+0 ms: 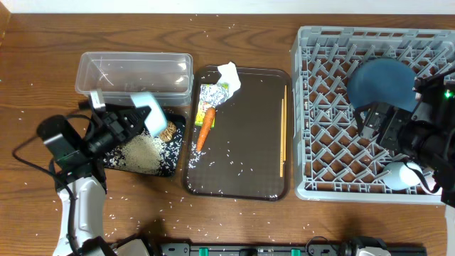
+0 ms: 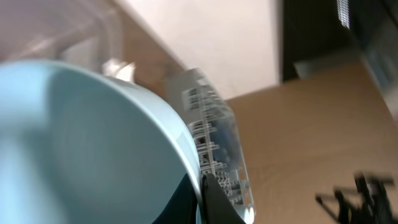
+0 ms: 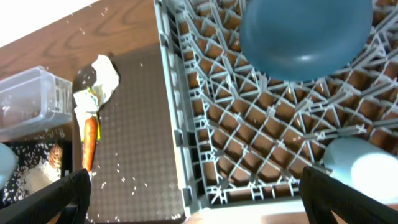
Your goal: Sort waste into correct bins and load items into the dishwasher rack
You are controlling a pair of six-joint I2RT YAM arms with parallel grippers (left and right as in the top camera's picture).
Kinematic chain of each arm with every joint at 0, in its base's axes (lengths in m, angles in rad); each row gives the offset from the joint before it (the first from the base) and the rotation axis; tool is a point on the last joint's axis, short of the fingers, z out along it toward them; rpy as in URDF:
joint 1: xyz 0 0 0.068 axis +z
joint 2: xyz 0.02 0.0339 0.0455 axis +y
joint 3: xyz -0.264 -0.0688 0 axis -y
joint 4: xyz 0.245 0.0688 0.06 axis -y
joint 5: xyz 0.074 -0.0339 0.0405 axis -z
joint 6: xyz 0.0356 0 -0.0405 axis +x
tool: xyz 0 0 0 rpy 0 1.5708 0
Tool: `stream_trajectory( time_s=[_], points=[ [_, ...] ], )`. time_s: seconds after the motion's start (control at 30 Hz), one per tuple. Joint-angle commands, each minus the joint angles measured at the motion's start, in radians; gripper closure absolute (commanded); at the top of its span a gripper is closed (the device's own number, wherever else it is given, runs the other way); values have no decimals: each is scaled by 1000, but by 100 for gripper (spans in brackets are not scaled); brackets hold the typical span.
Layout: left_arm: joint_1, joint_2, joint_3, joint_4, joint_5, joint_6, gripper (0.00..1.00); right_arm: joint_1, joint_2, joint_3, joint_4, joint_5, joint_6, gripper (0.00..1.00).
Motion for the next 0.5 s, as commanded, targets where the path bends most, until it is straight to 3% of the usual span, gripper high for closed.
stream_trajectory(
  time_s=[0.0,0.1,0.17,0.27,0.47],
  points=[
    [3,-11,12,23,74,-48,94,-14,-6,11,24,-8,-21,1],
    [-34,-10,12,147,201,29,94,-14,-6,11,26,-8,-17,1],
    [-62,-11,12,151,196,12,93,-14,-6,11,17,-8,-18,1],
    [-111,-13,13,173,109,-80,94,-14,-6,11,16,-8,-18,1],
    [-309,-12,13,421,-183,-312,94,-14,-6,11,23,-8,-18,1]
  ],
)
